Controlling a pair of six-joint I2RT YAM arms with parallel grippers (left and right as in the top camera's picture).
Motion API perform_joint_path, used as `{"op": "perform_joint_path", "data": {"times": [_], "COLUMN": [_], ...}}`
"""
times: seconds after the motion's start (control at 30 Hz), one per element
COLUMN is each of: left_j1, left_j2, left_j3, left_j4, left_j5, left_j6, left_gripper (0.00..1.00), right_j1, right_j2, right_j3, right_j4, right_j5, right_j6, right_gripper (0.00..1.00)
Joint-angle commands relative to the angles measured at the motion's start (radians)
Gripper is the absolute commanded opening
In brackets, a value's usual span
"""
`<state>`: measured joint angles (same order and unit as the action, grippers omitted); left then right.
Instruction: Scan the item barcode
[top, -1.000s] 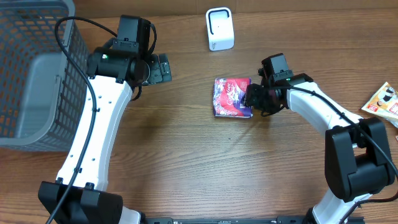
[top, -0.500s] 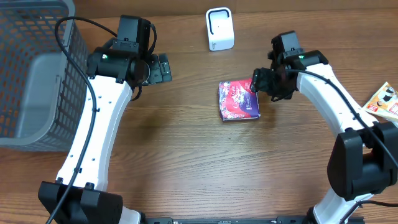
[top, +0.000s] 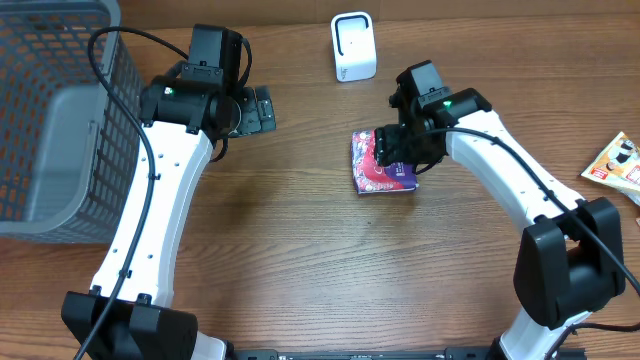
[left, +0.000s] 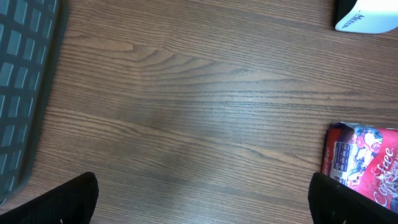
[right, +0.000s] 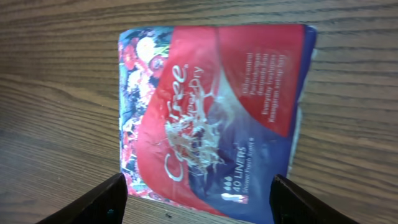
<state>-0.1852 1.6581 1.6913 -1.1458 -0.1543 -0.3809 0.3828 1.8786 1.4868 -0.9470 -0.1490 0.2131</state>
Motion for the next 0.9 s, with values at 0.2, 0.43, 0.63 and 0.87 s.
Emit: {"op": "perform_joint_path", "data": {"times": [0.2, 0.43, 0.63, 0.87], "left_j1": [0.000, 0.000, 0.000, 0.000], "left_j2": [0.005, 0.005, 0.005, 0.005], "left_j3": [0.006, 0.006, 0.006, 0.006], "left_j4": [-0.002, -0.002, -0.002, -0.002], "left_j5": [-0.013, -0.013, -0.013, -0.013], "left_j6": [0.023, 0.023, 0.023, 0.023], "left_gripper": [1.00, 1.00, 1.00, 1.00], "right_j1": [0.095, 0.158, 0.121, -0.087], "right_j2": [-0.003, -0.003, -0.003, -0.003], "right_j3": [0.011, 0.011, 0.013, 0.012], "right_j4": [0.016, 0.017, 0.016, 0.014], "right_j5": [0.113, 0.161, 0.288, 0.066], "right_j6": [-0.039, -0.023, 0.122, 0.018], "right_gripper": [0.71, 0.66, 0.69, 0.97]}}
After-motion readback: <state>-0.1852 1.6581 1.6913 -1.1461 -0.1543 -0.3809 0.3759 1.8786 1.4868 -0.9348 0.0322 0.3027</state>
